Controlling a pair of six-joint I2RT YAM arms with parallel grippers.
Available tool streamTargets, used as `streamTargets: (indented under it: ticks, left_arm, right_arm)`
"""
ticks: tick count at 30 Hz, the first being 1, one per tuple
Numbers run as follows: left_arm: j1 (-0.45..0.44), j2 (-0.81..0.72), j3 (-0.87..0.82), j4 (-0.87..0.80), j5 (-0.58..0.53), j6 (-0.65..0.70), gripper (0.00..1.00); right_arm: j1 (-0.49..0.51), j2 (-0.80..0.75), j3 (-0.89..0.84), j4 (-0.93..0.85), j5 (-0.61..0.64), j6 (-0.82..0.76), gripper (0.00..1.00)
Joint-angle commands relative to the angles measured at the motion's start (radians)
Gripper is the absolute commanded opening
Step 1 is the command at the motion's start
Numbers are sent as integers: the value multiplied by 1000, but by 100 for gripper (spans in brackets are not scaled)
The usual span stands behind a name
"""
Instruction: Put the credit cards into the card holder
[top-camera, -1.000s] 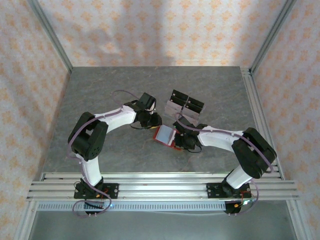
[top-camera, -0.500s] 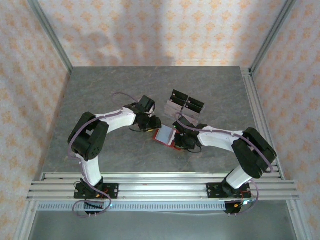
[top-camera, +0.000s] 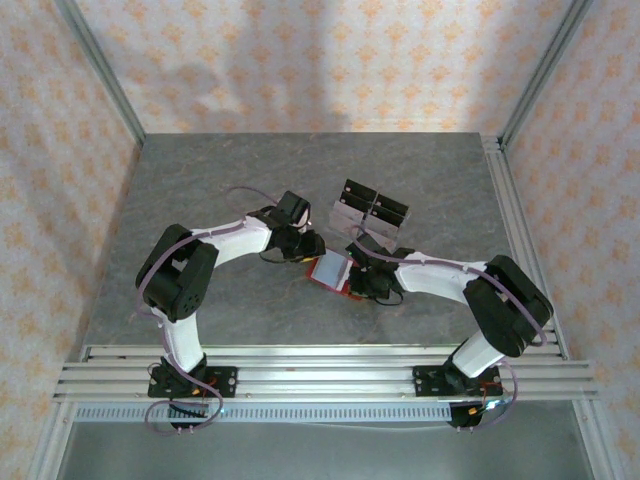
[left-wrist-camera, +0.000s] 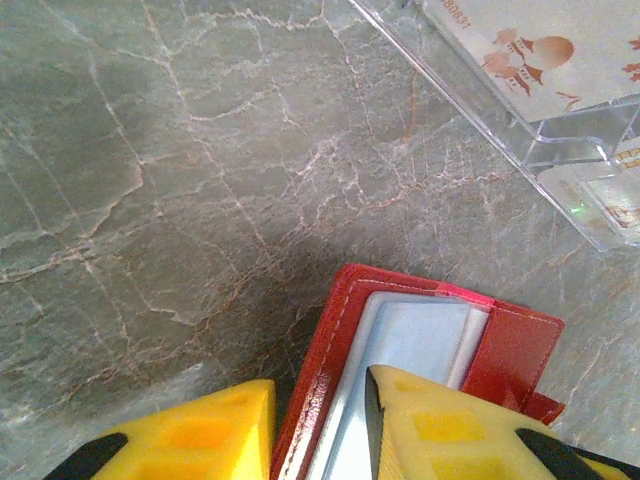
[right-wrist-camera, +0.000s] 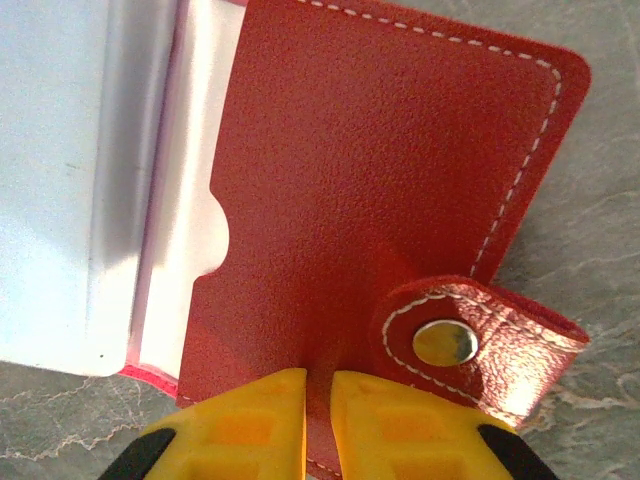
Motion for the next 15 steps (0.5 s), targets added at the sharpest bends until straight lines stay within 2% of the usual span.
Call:
streamTargets:
  ticks: [1, 15]
  left_arm:
    - [-5, -14, -28, 19, 2, -4, 28]
    - [6, -69, -77, 62, 10, -23, 16]
  right_arm:
    - [-23, 77, -59, -7, 97, -12, 15]
    - [-23, 85, -61, -5, 99, -14, 15]
